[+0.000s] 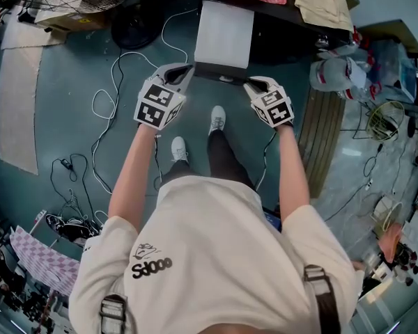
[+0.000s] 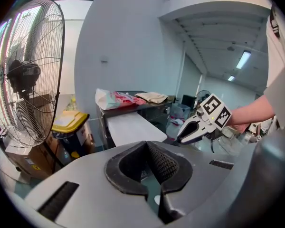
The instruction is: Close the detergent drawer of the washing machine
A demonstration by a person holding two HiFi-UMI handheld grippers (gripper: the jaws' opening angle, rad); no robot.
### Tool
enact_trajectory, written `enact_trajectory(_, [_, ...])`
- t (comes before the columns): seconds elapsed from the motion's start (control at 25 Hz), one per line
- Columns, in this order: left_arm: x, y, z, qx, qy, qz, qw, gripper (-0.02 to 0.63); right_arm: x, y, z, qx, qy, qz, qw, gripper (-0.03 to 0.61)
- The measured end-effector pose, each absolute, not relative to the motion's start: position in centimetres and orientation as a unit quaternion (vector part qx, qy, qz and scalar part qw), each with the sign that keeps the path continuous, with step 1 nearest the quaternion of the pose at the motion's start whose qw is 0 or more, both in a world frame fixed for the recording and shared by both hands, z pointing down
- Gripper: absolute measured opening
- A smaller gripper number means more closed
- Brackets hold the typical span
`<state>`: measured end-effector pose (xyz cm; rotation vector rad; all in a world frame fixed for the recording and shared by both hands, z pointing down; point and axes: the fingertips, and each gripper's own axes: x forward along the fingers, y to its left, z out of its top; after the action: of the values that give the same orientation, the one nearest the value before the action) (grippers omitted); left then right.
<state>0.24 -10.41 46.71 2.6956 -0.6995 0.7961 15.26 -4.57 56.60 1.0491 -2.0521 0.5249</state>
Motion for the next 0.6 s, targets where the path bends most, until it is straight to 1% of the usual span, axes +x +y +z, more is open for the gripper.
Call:
enact_trajectory(0.16, [0.3, -10.6, 46.7, 0.924, -0.239, 0.271, 0.123, 0.012, 15.7, -7.0, 55.4, 0.429, -0.8, 0.189, 0.376, 0.06])
enact_trajectory(0.6, [-0.8, -11.1, 47.1, 0.92, -0.25, 0.273, 0.132, 0.012, 17.1, -9.7, 56.0, 0.454, -0.779, 0.195, 0.385, 0.062])
